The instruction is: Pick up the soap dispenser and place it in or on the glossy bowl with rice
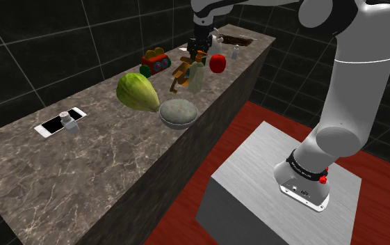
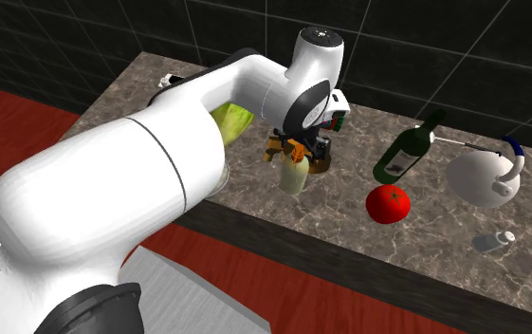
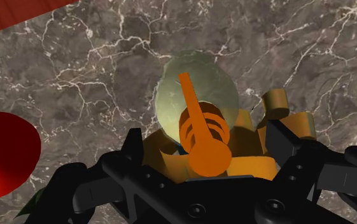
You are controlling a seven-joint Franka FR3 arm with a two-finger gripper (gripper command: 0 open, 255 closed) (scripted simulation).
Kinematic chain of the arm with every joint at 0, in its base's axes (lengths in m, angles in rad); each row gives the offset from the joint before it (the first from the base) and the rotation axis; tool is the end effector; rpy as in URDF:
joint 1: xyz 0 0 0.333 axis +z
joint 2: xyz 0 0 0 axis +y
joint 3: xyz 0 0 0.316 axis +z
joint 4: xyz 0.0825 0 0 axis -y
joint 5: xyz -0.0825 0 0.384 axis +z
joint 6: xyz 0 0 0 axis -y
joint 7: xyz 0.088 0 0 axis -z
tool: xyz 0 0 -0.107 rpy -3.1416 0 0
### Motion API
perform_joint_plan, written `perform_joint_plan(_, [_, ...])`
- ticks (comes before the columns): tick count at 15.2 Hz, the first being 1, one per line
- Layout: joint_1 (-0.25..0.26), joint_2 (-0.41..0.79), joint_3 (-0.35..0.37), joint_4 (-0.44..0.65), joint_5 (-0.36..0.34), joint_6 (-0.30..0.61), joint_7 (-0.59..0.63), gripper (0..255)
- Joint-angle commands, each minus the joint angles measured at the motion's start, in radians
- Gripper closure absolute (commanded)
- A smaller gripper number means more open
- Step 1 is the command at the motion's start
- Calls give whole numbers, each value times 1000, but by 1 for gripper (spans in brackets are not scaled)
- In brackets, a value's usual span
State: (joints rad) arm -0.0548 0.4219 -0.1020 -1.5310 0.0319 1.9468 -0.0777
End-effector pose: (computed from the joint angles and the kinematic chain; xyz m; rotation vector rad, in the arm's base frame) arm 0.6723 -0.0946 0.4145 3.1274 -0.1284 -0.0082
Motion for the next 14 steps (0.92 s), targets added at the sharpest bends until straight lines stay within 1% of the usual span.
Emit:
perform_joint_plan(1, [0, 0, 0, 0, 0, 0, 0, 0])
perform_joint_plan(2, [0, 0, 0, 0, 0, 0, 0, 255])
perform_joint_plan(11, [0, 0, 0, 0, 0, 0, 0, 255])
perform_joint_plan(14, [0, -9, -1, 27, -1, -36, 0, 255])
